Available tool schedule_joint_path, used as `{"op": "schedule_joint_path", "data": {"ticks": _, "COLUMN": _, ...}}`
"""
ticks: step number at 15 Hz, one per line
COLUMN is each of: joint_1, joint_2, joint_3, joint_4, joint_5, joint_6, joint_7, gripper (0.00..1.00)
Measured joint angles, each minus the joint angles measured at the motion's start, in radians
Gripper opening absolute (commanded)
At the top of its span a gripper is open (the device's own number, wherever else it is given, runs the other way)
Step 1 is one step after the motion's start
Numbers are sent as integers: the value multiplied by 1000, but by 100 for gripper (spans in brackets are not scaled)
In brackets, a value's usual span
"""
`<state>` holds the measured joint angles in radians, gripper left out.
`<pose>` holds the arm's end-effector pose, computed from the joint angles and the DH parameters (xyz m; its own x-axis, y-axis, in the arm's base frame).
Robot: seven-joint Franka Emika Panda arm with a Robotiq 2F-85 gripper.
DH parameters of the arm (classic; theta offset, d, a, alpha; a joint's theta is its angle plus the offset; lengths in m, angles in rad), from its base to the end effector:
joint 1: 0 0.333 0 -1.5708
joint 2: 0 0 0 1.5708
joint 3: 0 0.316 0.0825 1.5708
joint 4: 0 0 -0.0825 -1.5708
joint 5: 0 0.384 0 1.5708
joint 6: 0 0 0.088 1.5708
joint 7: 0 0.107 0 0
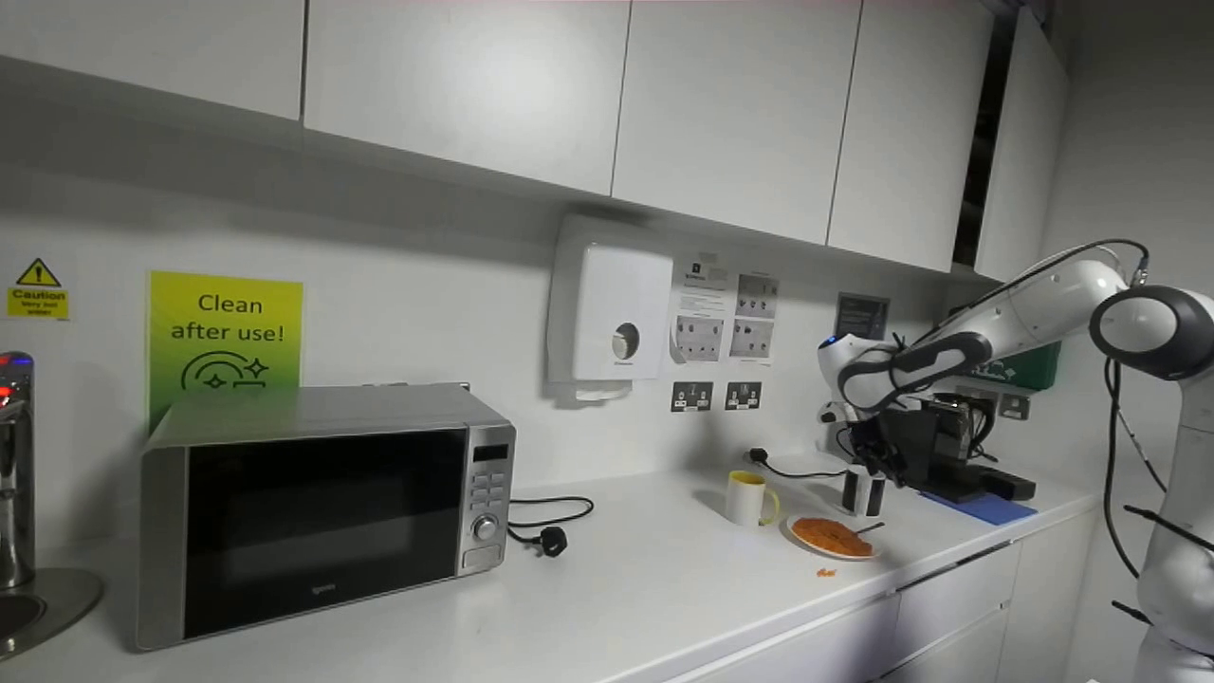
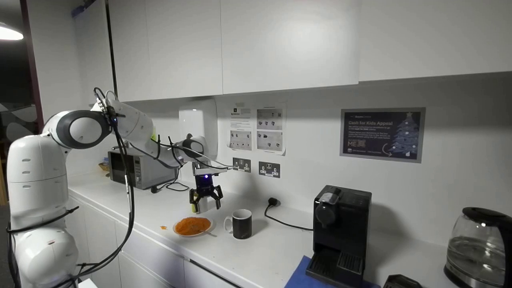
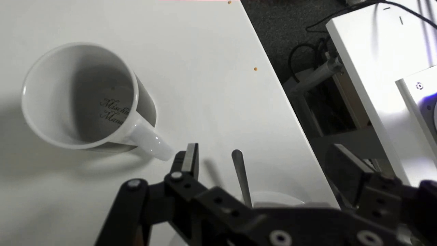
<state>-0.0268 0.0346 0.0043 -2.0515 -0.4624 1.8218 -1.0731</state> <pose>0.5284 -0.0484 0.4097 0.2803 0.8333 -0.4765 0.9342 -0.3510 -0.0642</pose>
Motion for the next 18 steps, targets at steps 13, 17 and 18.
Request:
{"op": "schedule_joint_path", "data": {"ticks": 13, "joint_1": -13, "joint_2": -74, "joint_3": -62, "joint_4": -115, "joint_5": 118, "joint_6": 226, "joint_7": -194, "gripper": 100}}
{"op": "schedule_joint_path", "data": {"ticks": 17, "joint_1": -13, "joint_2": -71, "joint_3": -62, "joint_4": -115, "joint_5": 118, "joint_6": 226, "joint_7": -194, "gripper": 100}}
{"op": "schedule_joint_path", "data": {"ticks": 18, "joint_1": -13, "joint_2": -71, "joint_3": -62, "joint_4": -115, "joint_5": 118, "joint_6": 226, "joint_7": -194, "gripper": 100}}
